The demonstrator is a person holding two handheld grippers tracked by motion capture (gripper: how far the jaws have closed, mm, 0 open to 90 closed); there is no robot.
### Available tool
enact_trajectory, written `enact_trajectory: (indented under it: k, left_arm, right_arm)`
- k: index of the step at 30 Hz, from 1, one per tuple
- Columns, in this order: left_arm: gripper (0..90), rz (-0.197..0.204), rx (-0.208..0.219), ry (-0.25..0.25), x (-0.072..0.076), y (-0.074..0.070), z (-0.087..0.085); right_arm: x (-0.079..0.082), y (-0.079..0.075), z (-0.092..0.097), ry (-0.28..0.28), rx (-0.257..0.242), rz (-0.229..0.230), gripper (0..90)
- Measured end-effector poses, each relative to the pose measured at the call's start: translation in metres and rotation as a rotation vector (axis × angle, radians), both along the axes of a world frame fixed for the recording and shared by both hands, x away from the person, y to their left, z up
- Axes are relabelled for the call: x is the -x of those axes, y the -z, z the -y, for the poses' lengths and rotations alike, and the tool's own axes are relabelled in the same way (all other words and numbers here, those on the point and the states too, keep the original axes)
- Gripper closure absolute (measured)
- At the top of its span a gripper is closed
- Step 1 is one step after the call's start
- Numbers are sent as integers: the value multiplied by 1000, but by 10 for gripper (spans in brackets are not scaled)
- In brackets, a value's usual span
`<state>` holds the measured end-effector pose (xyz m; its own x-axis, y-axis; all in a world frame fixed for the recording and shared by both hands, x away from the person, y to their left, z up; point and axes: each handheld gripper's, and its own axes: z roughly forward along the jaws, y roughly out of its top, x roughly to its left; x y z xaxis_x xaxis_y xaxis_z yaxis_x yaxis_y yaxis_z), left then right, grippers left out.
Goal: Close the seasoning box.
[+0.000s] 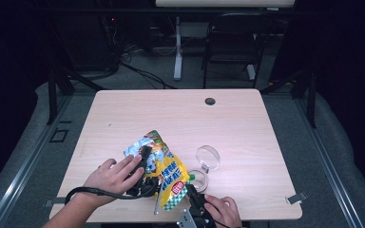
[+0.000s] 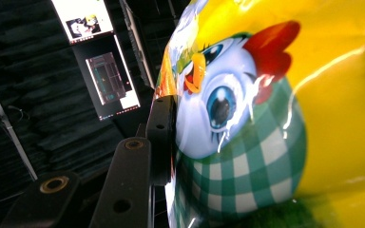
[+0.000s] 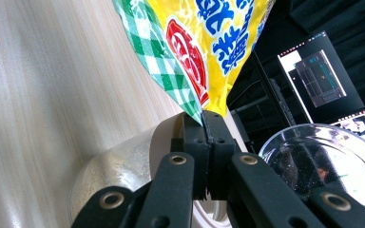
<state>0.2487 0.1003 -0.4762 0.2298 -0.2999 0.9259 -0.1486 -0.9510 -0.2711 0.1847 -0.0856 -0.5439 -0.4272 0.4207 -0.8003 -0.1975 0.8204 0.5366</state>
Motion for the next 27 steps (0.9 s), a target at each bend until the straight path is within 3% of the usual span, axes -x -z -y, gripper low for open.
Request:
enact_trajectory:
  k: [27]
  left_arm:
    - [683,3,-35,2,1,-4,2]
  right_arm:
    - [0,0,-1,-6,-10,-7,894]
